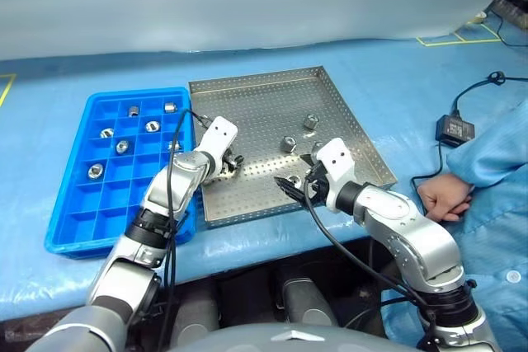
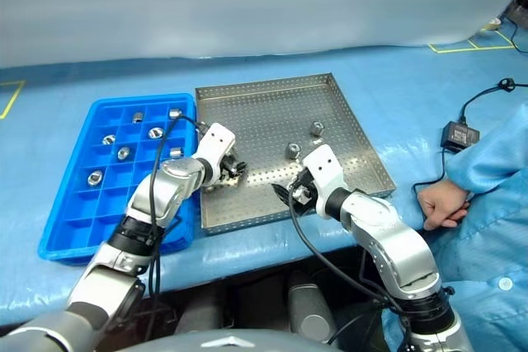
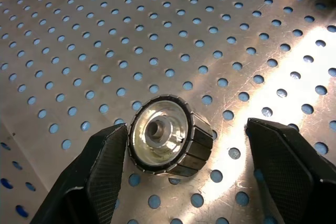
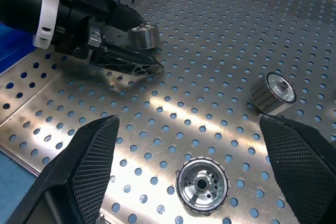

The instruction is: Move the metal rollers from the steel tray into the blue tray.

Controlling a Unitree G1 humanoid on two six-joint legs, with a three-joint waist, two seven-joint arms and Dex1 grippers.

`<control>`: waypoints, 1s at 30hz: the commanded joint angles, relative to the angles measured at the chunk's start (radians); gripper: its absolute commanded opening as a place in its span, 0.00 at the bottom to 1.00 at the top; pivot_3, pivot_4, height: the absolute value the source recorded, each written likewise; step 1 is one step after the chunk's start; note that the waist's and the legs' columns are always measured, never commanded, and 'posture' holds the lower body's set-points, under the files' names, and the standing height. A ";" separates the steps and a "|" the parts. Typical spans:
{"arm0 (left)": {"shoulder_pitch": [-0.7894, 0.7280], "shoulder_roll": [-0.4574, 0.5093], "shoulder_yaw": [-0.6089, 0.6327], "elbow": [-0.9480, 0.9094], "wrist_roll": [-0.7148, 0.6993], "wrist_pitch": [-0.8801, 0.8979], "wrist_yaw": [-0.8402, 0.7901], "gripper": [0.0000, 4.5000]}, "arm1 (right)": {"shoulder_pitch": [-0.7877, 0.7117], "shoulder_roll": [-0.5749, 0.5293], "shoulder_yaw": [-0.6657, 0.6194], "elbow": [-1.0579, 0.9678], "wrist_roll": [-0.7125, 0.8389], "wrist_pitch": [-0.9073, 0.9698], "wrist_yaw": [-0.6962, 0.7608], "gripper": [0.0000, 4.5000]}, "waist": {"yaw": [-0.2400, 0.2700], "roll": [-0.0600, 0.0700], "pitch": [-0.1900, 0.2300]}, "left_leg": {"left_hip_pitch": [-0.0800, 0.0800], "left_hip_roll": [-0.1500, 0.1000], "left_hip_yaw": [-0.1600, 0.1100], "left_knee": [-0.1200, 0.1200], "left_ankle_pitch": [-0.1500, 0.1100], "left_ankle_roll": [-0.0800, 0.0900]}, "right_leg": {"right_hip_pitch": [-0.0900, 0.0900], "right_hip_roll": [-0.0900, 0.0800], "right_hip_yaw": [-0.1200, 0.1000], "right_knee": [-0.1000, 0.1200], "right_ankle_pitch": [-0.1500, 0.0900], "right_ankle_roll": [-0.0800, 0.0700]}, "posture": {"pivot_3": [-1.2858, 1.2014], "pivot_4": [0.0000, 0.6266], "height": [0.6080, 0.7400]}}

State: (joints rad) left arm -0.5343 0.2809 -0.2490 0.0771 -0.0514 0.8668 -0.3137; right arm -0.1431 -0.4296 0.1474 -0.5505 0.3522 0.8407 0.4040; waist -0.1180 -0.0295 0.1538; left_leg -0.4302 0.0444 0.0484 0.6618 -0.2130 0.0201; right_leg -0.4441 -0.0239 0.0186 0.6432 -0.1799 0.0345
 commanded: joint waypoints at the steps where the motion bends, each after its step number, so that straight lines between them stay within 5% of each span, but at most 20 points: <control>1: 0.012 -0.011 0.021 -0.011 0.003 0.011 0.005 0.74 | -0.030 -0.004 -0.011 -0.016 0.008 -0.002 0.014 1.00 | -0.001 0.000 0.000 | 0.000 0.000 0.000 0.000 0.000 0.000 | 0.000 0.000 0.000 0.000 0.000 0.000 | 0.44 0.24 1.00; 4: 0.017 -0.010 0.022 -0.023 -0.003 0.018 -0.010 0.54 | -0.043 -0.001 -0.003 -0.011 0.006 -0.005 0.019 1.00 | -0.004 0.000 0.000 | 0.001 0.000 0.000 0.000 0.000 0.000 | 0.000 0.000 0.000 0.001 0.000 0.000 | 0.44 0.24 1.00; 10: 0.027 -0.018 0.042 -0.045 -0.007 0.004 -0.016 0.42 | -0.045 -0.003 -0.001 -0.006 0.005 -0.002 0.021 1.00 | -0.003 0.000 0.000 | 0.001 0.000 0.000 0.000 0.000 0.000 | 0.000 0.000 0.000 0.000 0.000 0.000 | 0.45 0.24 1.00; 22: 0.071 -0.014 0.212 -0.340 -0.191 0.089 -0.088 0.42 | -0.058 -0.013 0.007 0.063 0.038 0.003 0.088 1.00 | 0.002 0.000 0.000 | 0.000 0.000 0.000 0.000 0.000 0.000 | 0.000 0.000 0.001 0.000 0.000 0.000 | 0.47 0.24 1.00; 30: 0.240 0.013 0.430 -0.738 -0.203 0.267 0.056 0.42 | -0.119 -0.007 0.030 0.125 0.023 -0.026 0.128 1.00 | 0.027 0.000 0.000 | 0.001 0.000 0.000 -0.001 0.000 0.000 | 0.000 0.001 0.001 0.000 0.000 0.000 | 0.52 0.24 1.00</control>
State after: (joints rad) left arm -0.3262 0.2872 0.1243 -0.5469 -0.2593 1.0941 -0.3010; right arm -0.2333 -0.4415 0.1738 -0.4246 0.3764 0.8416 0.5204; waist -0.0910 -0.0293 0.1540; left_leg -0.4292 0.0448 0.0482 0.6609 -0.2130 0.0201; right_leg -0.4439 -0.0233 0.0192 0.6436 -0.1798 0.0347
